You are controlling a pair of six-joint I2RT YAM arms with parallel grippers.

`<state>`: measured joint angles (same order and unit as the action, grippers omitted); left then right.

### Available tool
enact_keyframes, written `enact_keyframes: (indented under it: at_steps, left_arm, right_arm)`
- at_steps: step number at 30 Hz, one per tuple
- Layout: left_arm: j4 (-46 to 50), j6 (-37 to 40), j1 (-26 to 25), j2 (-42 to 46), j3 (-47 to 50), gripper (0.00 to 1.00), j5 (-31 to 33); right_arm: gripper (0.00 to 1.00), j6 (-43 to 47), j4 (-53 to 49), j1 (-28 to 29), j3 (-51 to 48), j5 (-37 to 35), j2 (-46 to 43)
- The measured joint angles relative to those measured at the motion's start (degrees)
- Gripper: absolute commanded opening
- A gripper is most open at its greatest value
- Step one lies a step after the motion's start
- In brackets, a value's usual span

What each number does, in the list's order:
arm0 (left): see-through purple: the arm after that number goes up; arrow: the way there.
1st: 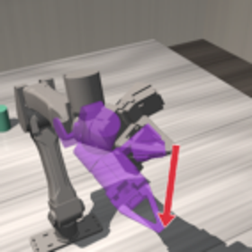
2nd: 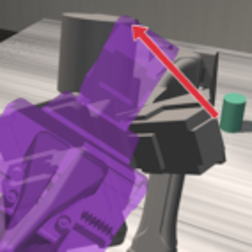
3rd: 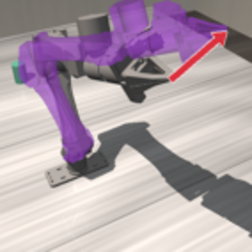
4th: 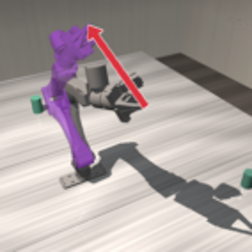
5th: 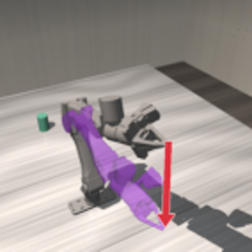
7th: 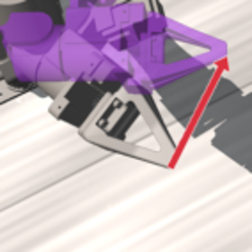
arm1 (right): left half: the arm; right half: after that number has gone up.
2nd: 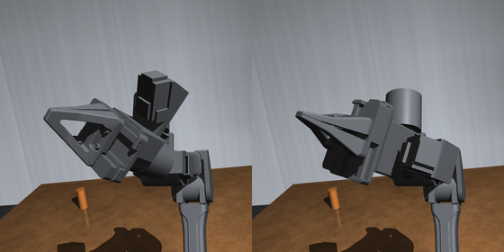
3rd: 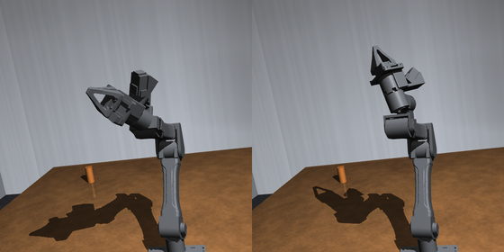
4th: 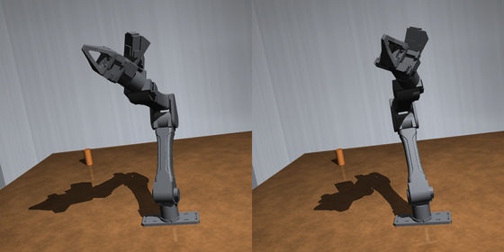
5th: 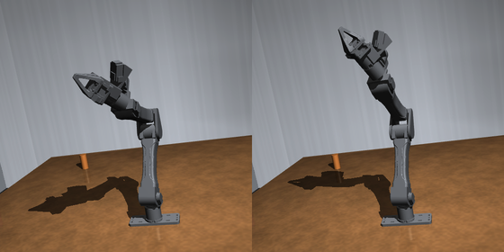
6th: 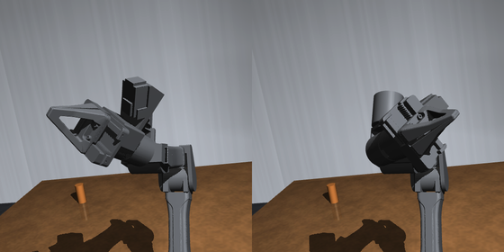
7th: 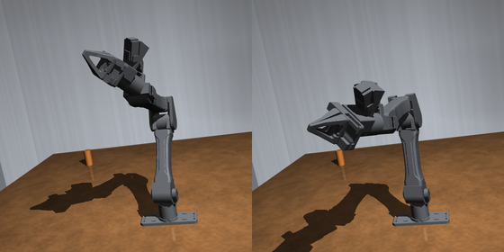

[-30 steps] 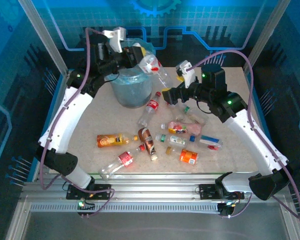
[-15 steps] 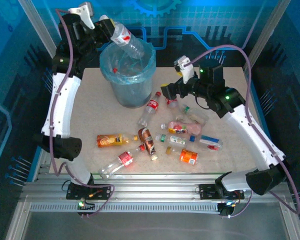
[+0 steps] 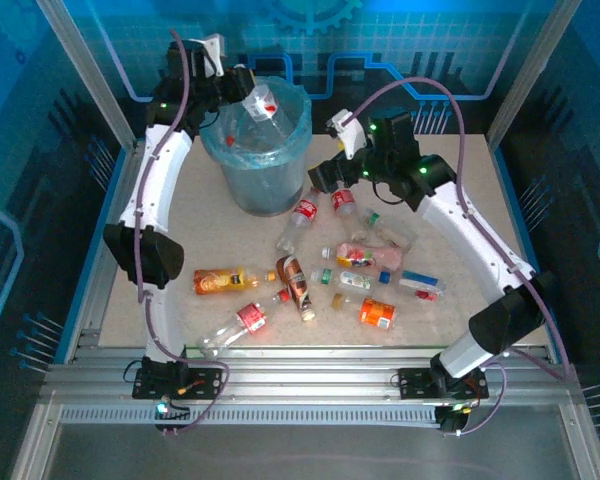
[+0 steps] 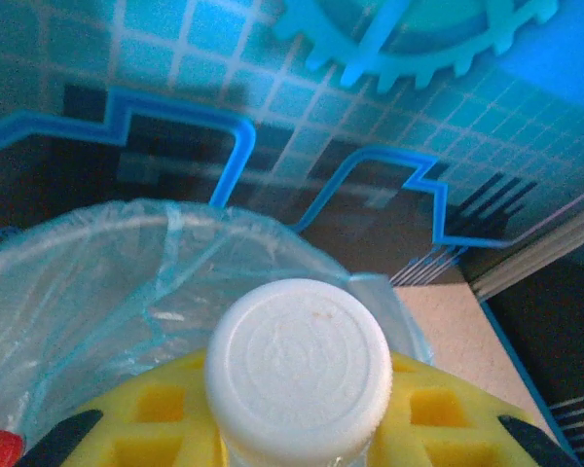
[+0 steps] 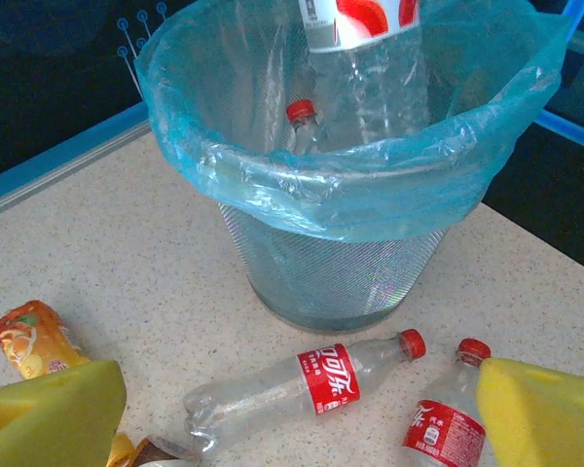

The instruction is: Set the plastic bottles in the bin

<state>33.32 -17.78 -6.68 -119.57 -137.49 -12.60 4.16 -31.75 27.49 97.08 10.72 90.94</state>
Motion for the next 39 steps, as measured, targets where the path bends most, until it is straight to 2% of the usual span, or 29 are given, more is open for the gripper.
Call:
enact_keyframes:
  at_steps: [1, 2, 6, 11, 26, 39]
  left_arm:
    - [0.1, 0.2, -0.1, -0.3, 0.1, 0.28, -0.4]
    - [0.2, 0.7, -0.2, -0.5, 0.3, 0.38, -0.6]
    - [0.7, 2.7, -1.1, -0.5, 0.9, 0.53, -0.8]
    - [0.7, 3.2, -1.6, -0.5, 1.0, 0.57, -1.2]
    - [0.8, 3.4, -1.6, -0.5, 1.4, 0.58, -1.2]
    - [2.0, 4.7, -1.6, -0.4, 1.0, 0.57, -0.8]
  right_arm:
    - [0.93, 0.0, -0.3, 0.0, 0.6, 0.0, 0.6]
    - [0.93, 0.0, -0.5, 0.0, 1.2, 0.0, 1.4]
    - [0.93, 0.2, -1.6, 0.3, 2.3, 0.0, 2.9]
    - [0.93, 0.8, -2.0, 0.7, 2.8, 0.0, 3.2]
    - [0.93, 1.1, -3.3, 1.0, 3.2, 0.0, 3.4]
    - [0.87, 0.0, -8.6, 1.0, 10.5, -2.2, 8.8]
